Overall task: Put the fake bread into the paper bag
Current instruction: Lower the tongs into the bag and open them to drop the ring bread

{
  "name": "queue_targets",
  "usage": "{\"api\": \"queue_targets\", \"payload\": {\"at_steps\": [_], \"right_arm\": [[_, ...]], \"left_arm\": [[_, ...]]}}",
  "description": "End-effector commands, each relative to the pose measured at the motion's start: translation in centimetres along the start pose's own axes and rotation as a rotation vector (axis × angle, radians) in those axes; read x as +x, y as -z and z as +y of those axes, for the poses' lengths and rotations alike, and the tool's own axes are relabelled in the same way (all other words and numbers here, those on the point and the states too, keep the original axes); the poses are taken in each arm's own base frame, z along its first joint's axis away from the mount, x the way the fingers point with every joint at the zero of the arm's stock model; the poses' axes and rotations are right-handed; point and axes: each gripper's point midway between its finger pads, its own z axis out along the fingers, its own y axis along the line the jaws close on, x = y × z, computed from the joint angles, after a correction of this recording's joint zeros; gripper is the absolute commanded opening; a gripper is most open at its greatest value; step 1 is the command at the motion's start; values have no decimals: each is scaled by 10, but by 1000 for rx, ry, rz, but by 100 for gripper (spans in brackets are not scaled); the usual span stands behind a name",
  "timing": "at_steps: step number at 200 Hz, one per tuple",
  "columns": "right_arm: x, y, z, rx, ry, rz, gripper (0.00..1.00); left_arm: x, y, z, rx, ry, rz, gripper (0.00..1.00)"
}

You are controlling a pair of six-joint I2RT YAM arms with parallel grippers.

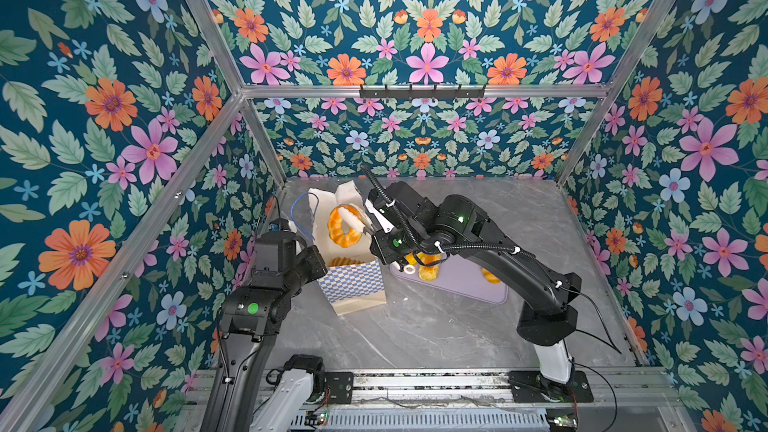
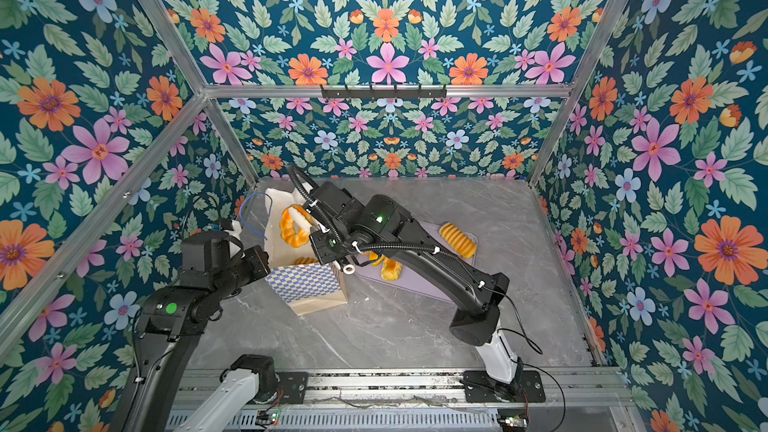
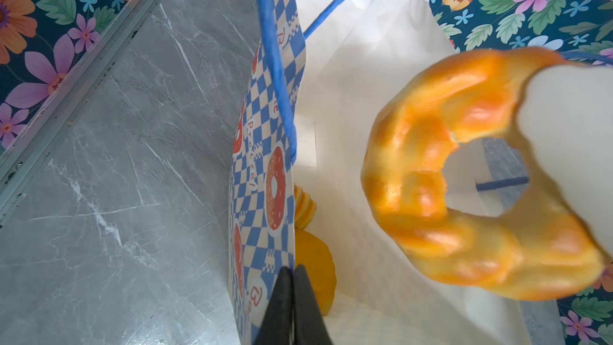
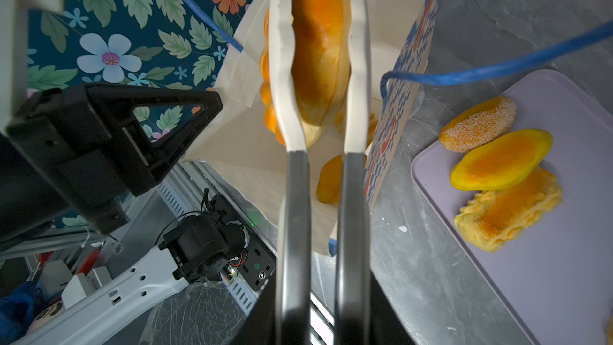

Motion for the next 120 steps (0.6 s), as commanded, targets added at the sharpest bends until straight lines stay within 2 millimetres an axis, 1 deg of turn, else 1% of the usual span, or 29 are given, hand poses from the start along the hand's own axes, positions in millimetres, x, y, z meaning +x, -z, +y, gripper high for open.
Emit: {"api": "queue_targets", "payload": {"at_steps": [1,36,71,120], "right_arm": [[-1,-2,-3,29,24,-7,33],[4,-8,-5,51,34,9,33],[5,-9,-4,51,36,13,34],[6,-6,0,40,41,13,39]], "left_arm": [[-1,0,0,-3,-4,-7,8],[-2,0,0,-3,-4,-7,8],[-2,0,0,-3,-3,-9,8],[-2,0,0,-3,-4,-7,8]]}}
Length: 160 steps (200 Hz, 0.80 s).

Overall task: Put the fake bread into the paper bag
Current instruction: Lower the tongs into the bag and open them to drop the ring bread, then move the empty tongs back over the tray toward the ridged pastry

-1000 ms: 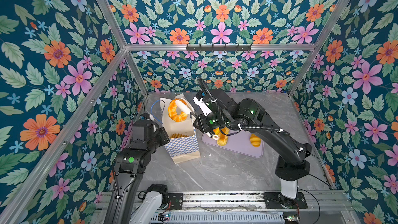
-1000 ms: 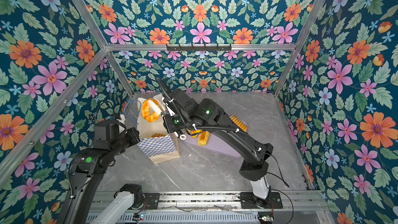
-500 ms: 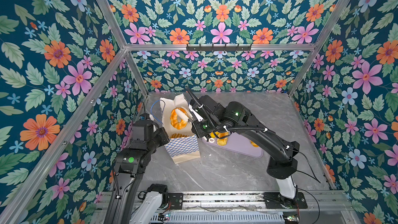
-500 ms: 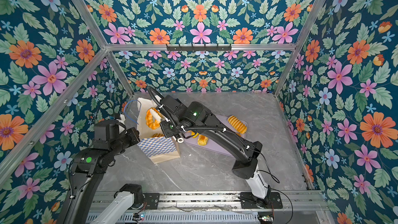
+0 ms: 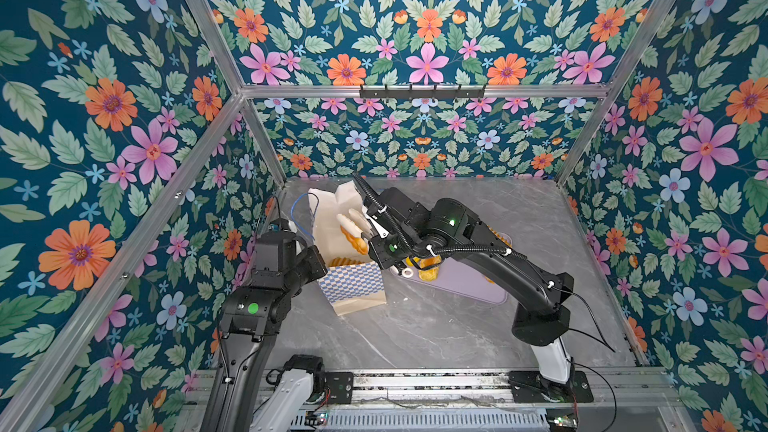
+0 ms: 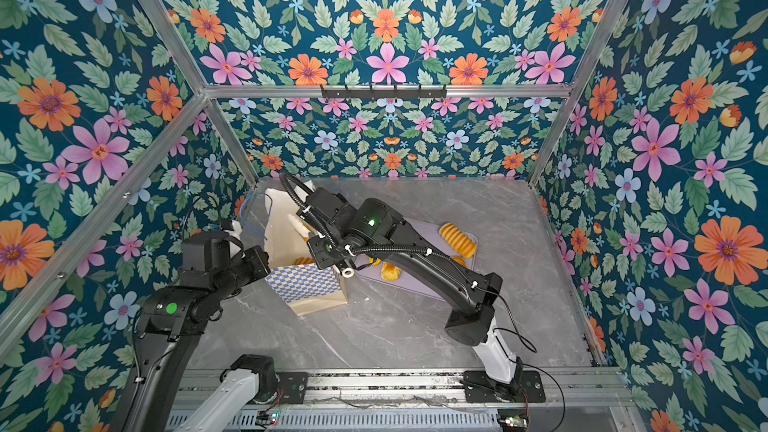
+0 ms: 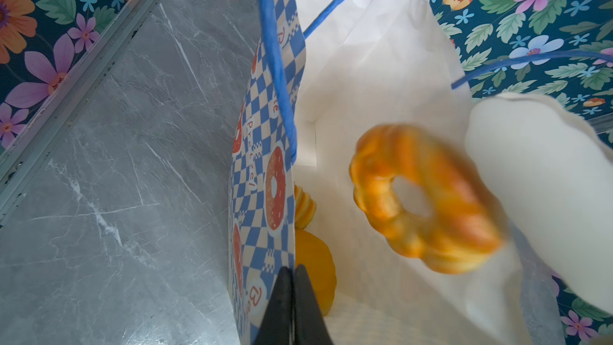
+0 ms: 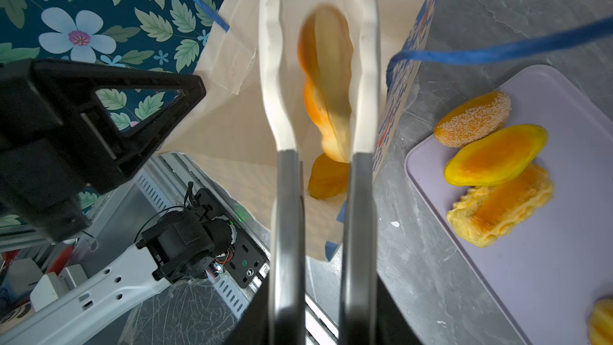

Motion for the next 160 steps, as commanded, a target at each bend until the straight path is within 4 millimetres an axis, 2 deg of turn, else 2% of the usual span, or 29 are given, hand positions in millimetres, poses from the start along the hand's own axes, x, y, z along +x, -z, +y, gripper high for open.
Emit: {"api": "queue_targets", "payload": {"at_steps": [1,87,160], "right_arm": [[-1,2,-1,9,6,-6,39],[-6,16,0,1,1,-39,44],[-16,45,0,-20,-3,-110,44]], "left_arm": [[-2,1,0,-2,-4,-8,8],[-2,0,0,-4,-4,-6,8],[-1,0,1,-8,-2,-5,8]]}}
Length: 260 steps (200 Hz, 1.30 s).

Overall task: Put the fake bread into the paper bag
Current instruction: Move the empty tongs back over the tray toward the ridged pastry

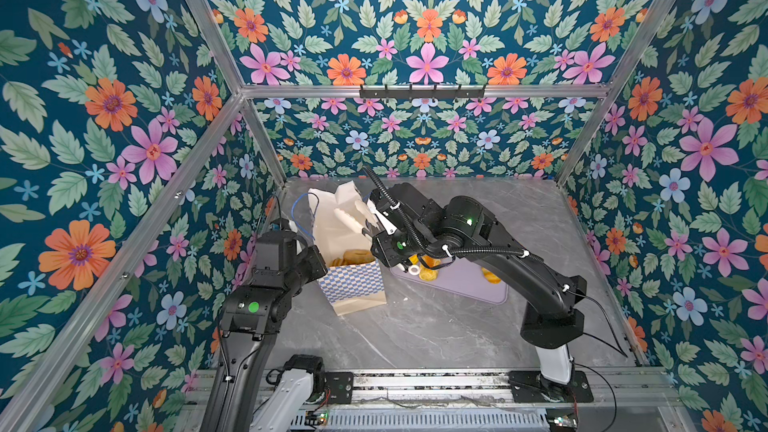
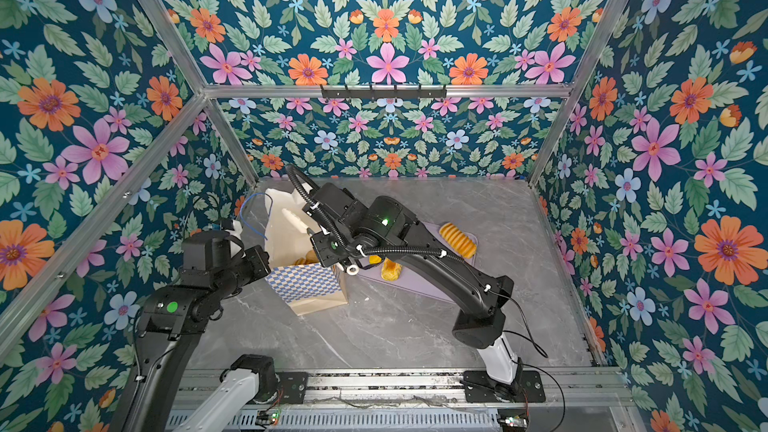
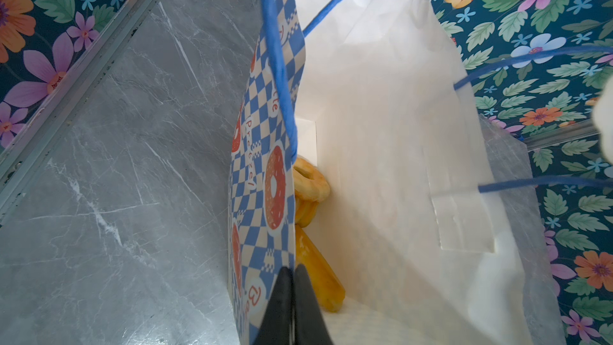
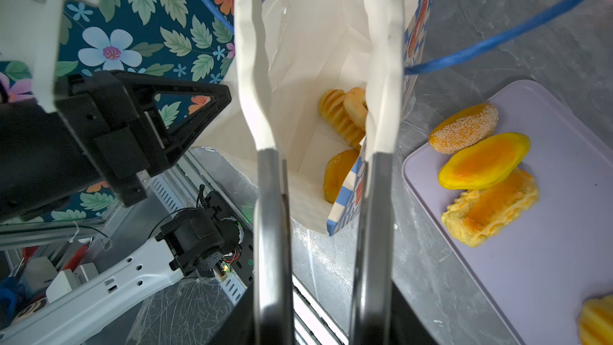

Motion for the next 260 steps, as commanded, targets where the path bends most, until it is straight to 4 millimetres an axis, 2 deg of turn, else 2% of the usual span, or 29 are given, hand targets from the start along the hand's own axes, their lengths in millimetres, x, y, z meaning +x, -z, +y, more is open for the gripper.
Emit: {"api": "queue_targets", "payload": {"at_steps": [1,68,102,115,121,123,126,162,195,221,260], "right_arm": [[-9,11,0,1,-1,-48,44],[-12,49,-27,92,13,-154,44],[-9,67,-50,150,-7,-187,45],[-5,70,-60,160,-31,-188,45],[-2,65,-64,166,-40,-175,45],[-2,75,-65,155,-50,-195,45],[-1,79,-67,150,-58,-201,45],[16,82,-95,100,-190,-206,45],[41,79,-122,47,-327,-193,45],[62,73,-142,22,-418,-171,45],[94,54,-163,33,-489,-105,45]], "left_arm": [[-1,1,1,-7,-2,-8,8],[-1,1,2,-12,0,-5,9],[-2,0,1,-11,1,-10,15],[-3,1,2,-12,1,-9,18],[-3,1,1,-12,1,-10,19],[-3,1,1,-12,1,-10,19],[-3,1,2,-14,1,-10,20],[-4,4,4,-25,-3,-16,37],[-4,7,7,-43,-11,-20,48],[-5,7,8,-53,-14,-20,51],[-6,8,11,-70,-16,-21,51]]}}
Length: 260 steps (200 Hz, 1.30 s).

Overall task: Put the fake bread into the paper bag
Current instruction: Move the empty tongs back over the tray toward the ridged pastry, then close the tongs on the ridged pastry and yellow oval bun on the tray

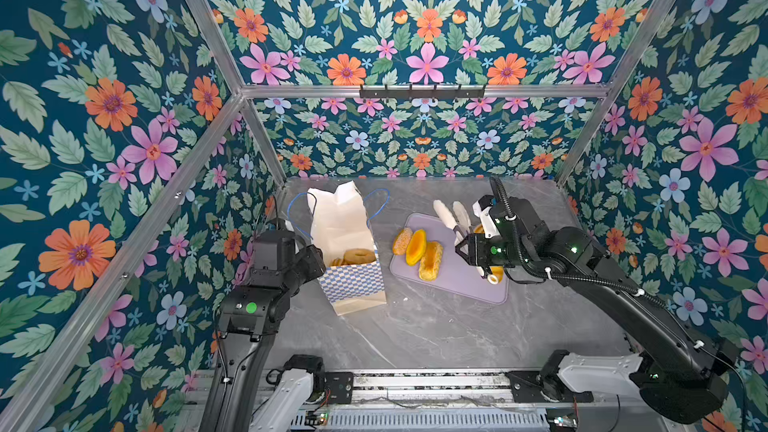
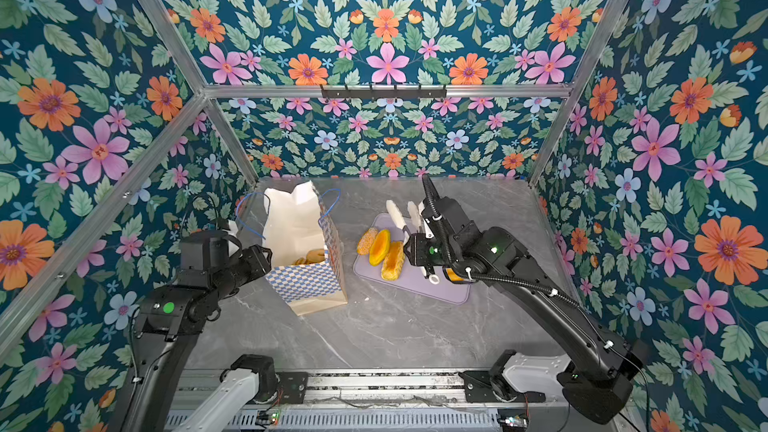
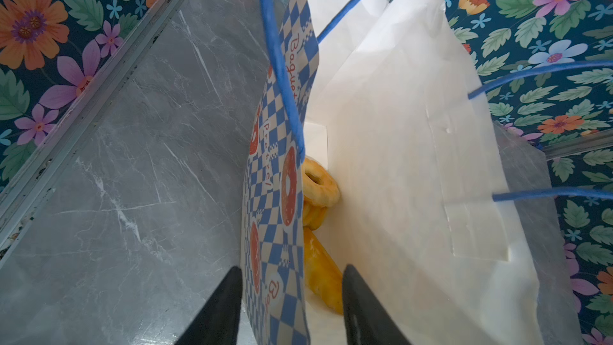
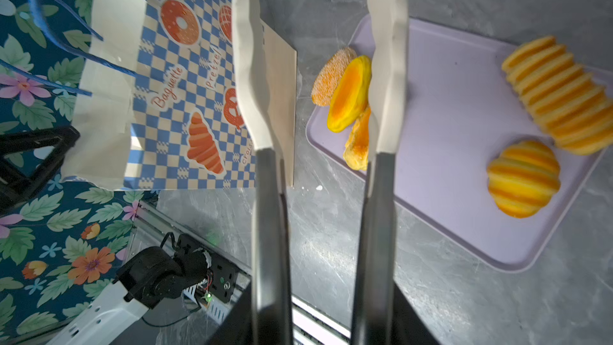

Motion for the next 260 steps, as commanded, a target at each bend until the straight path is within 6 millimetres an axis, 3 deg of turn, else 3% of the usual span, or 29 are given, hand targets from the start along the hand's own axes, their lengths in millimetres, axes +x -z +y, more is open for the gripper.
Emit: {"api": "queue_targets", "payload": {"at_steps": [1,67,147,260], "right_arm": [[0,-6,3,-61,-49,1,45],[17,-41,-18,-4,-44,115,48],[13,-80,-27,73,27,223,48],[13,-130,-43,79,-7,331,48]], "left_arm": [[0,2,4,-24,-14,-3,50],[4,-1,5,-23,-14,12,44],[6,-4,2,-8,-14,21,37],[8,-5,1,1,-11,28,37]]}}
